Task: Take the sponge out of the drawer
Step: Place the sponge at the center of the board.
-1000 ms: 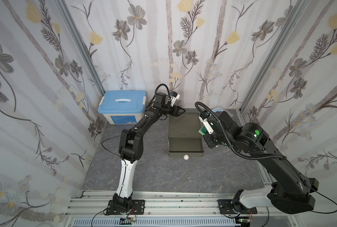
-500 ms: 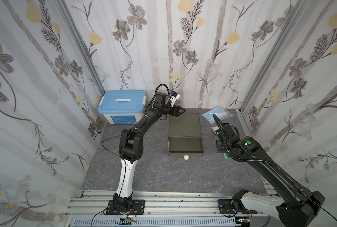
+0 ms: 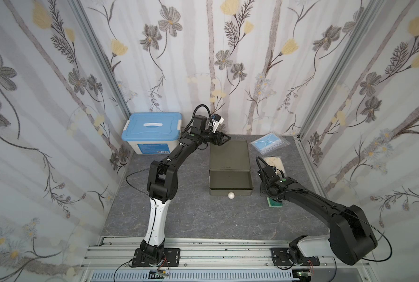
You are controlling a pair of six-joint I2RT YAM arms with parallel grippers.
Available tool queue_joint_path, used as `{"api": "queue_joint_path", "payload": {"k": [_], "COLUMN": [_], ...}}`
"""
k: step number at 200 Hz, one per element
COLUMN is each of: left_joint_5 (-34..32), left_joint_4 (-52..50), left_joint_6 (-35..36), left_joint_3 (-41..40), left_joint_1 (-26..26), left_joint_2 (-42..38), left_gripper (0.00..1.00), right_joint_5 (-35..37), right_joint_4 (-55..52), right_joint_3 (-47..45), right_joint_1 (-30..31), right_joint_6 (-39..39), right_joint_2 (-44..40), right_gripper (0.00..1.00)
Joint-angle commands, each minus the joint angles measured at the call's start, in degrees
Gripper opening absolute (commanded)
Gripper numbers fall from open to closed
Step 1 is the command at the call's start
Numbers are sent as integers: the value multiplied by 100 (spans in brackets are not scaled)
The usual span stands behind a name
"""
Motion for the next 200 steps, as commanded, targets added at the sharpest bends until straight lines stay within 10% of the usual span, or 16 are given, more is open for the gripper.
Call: {"api": "queue_joint_path", "payload": {"k": [1, 74, 109, 146, 171, 184, 200], "left_joint_5": [12, 5, 54, 63, 57, 64, 92], "left_joint_4": [-411, -455, -426, -456, -513, -543, -647], "left_joint_6": [75, 119, 85, 111, 141, 153, 182], "left_joint_3": [-60, -41, -36, -45, -21, 6, 118], "left_joint_1": [22, 49, 46, 48, 55, 58, 58], "left_joint_2": [-30, -17, 7, -11, -20, -13, 43], "left_gripper": [66, 66, 66, 66, 66, 66, 66], "right_joint_5": [-39, 474, 465, 447, 524, 593, 865], "right_joint_4": [750, -55, -316, -337, -350, -512, -965], "right_joint_3": [-29, 574, 856, 906, 786, 720, 718], "right_joint_1": [-13, -37, -37, -30, 65, 211, 613], "right_joint_6": [330, 75, -27, -59, -200, -289, -424], "right_joint_2": [261, 791, 1001, 882, -144, -796, -1578], "right_gripper": [0, 0, 41, 51, 36, 0, 0]}}
